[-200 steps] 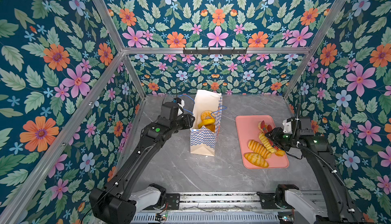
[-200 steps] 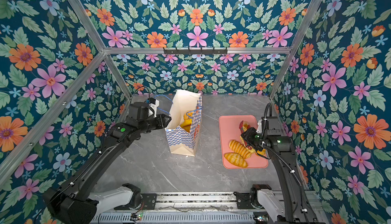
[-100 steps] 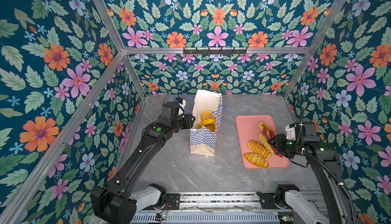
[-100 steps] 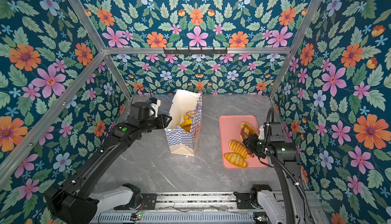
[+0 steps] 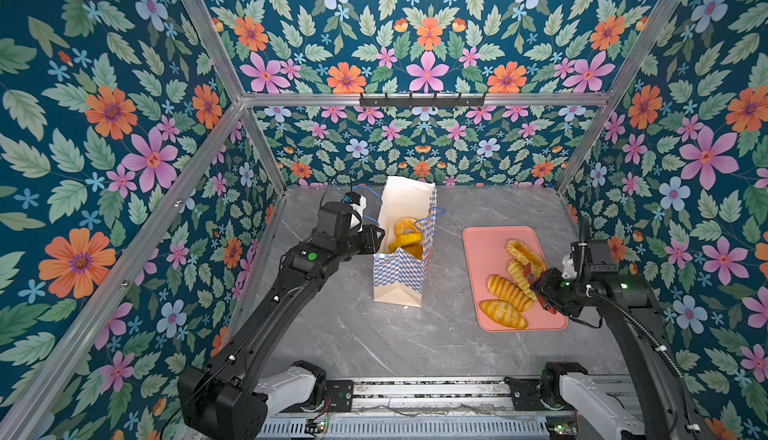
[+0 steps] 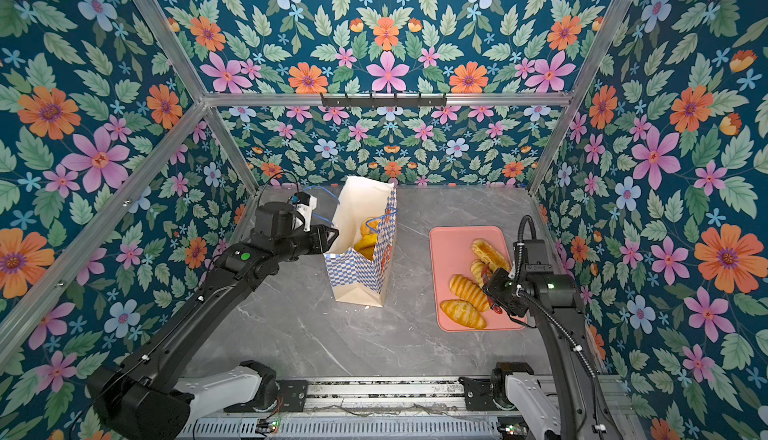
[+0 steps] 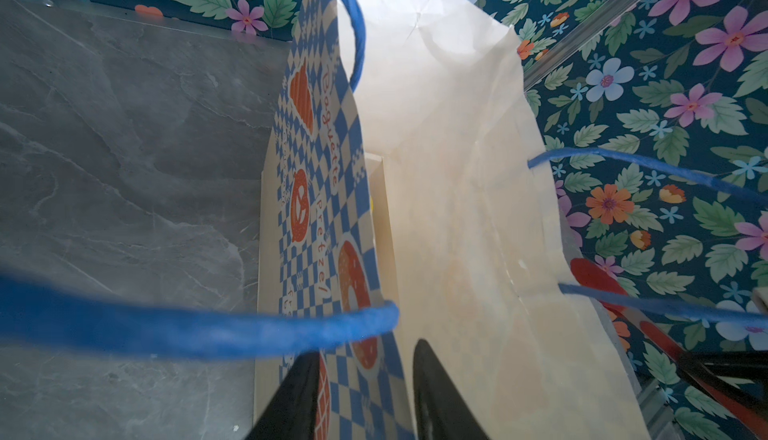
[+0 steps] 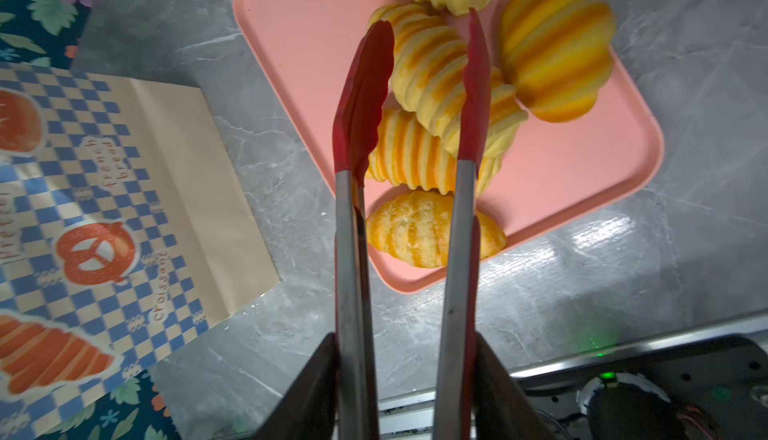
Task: Place the fake bread into the paper bag
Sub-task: 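Move the open tongs back over the pink tray with the right gripper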
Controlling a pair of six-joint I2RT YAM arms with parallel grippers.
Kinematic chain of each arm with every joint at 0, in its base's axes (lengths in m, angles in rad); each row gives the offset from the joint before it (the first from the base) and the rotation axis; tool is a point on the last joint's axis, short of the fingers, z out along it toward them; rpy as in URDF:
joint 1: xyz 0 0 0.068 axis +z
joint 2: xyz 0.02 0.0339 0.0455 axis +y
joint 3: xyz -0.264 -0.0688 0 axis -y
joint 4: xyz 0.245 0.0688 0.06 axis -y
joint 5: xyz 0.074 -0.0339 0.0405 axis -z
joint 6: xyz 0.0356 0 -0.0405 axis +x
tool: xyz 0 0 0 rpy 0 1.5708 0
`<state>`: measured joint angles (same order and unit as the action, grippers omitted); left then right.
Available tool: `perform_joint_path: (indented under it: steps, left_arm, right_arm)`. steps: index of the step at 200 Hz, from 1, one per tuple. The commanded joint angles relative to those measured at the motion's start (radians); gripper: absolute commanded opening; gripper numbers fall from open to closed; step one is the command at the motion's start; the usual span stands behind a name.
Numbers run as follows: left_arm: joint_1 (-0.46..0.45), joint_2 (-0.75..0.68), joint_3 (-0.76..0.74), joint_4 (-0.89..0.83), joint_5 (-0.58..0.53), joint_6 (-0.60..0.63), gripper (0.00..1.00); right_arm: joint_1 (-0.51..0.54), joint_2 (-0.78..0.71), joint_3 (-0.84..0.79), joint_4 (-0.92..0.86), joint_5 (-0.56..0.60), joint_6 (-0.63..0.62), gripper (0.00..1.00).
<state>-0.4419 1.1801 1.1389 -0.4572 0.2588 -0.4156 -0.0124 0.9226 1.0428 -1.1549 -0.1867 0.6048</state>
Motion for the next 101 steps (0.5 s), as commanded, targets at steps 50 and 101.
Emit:
perform_joint_path:
  steps: [50,101]
  left_arm:
    - [0.002,0.016,-0.011,0.04,0.02,0.048,0.41]
    - [0.009,0.019,-0.013,0.04,0.032,0.067,0.41]
  right_arm:
    - [0.083,0.116,0.145,-0.105,0.153,-0.147,0.46]
    - [0.358,0.313,0.305,-0.266,0.369,-0.121,0.46]
